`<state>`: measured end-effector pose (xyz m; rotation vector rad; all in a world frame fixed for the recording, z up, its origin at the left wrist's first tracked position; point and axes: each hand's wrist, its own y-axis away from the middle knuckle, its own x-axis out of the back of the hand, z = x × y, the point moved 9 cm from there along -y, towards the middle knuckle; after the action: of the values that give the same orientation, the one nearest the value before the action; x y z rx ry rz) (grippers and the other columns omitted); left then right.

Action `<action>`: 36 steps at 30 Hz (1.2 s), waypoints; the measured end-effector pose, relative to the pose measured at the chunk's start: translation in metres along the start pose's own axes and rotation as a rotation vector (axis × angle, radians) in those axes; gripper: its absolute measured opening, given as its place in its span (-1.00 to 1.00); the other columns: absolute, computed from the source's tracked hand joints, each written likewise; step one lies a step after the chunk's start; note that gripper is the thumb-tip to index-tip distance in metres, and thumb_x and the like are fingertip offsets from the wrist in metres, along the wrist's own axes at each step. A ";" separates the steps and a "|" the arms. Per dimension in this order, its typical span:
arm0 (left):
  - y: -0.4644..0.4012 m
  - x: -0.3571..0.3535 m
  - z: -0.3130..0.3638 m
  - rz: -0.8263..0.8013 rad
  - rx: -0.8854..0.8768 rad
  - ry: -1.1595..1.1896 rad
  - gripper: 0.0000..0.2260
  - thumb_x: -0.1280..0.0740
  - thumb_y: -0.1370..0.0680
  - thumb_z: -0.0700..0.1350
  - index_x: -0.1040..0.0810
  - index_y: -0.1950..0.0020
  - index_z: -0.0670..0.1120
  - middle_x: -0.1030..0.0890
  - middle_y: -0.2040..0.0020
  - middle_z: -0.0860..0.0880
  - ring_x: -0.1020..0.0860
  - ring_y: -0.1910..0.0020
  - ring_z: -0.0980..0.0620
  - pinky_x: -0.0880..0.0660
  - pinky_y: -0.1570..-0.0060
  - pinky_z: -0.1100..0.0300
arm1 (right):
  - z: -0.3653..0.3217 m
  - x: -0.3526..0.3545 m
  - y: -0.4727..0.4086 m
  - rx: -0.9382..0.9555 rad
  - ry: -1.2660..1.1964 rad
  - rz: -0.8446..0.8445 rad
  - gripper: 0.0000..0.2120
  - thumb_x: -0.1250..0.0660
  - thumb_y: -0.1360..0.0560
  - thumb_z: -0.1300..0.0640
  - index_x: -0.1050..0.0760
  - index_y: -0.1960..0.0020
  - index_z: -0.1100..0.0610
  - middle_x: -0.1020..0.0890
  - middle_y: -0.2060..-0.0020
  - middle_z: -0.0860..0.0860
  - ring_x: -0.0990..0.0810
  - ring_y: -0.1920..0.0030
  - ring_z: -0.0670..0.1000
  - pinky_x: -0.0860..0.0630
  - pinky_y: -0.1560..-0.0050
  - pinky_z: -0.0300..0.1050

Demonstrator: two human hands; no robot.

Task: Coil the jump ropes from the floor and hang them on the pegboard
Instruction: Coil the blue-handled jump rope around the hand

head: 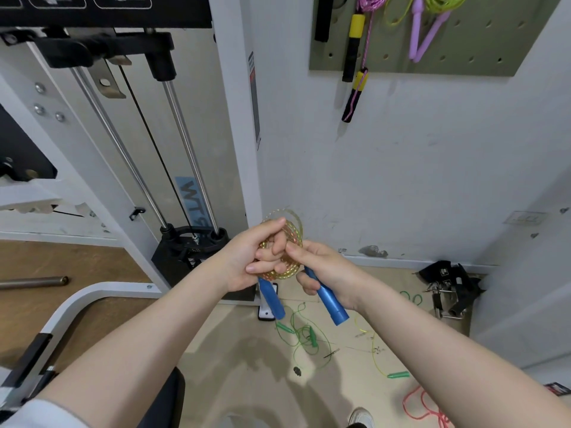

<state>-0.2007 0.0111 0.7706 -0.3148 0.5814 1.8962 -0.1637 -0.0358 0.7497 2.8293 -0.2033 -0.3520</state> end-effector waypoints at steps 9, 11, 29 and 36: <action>-0.011 0.009 0.007 0.324 -0.037 -0.229 -0.66 -0.30 -0.53 0.01 -0.52 0.34 -0.19 -0.39 0.60 0.00 -0.45 0.56 0.07 -0.52 0.24 0.21 | -0.014 0.023 0.002 0.165 0.168 0.325 -0.76 -0.12 -0.61 0.04 -0.45 0.14 0.12 -0.49 0.40 -0.04 -0.26 0.58 -0.14 -0.22 0.56 -0.30; -0.009 0.010 0.014 0.416 -0.110 -0.336 -0.69 -0.37 -0.50 0.00 -0.52 0.35 -0.18 -0.43 0.56 -0.02 -0.46 0.53 0.07 -0.49 0.24 0.20 | -0.018 0.029 0.005 0.190 0.196 0.406 -0.76 -0.09 -0.62 0.05 -0.41 0.13 0.13 -0.45 0.38 -0.02 -0.28 0.57 -0.15 -0.23 0.54 -0.29; 0.001 0.038 0.016 0.646 -0.288 -0.455 -0.76 -0.16 -0.61 0.03 -0.49 0.08 -0.10 -0.56 0.12 -0.03 -0.53 0.06 0.00 -0.46 -0.10 0.05 | 0.001 0.067 0.028 -0.074 0.096 0.419 -0.81 -0.10 -0.57 0.23 -0.47 0.06 0.22 -0.50 0.26 0.07 -0.36 0.42 -0.05 -0.35 0.36 -0.28; -0.001 0.047 0.004 0.620 -0.181 -0.534 -0.79 -0.15 -0.62 0.00 -0.51 -0.04 -0.08 -0.59 0.03 -0.01 -0.56 0.06 0.09 -0.47 0.16 0.25 | -0.040 0.070 0.028 0.123 -0.009 0.360 -0.79 -0.07 -0.62 0.18 -0.36 0.16 0.05 -0.69 0.22 -0.02 -0.37 0.28 -0.09 -0.21 0.29 -0.18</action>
<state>-0.2176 0.0504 0.7515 0.2979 0.1426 2.5059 -0.0889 -0.0641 0.7802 2.8304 -0.7464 -0.2789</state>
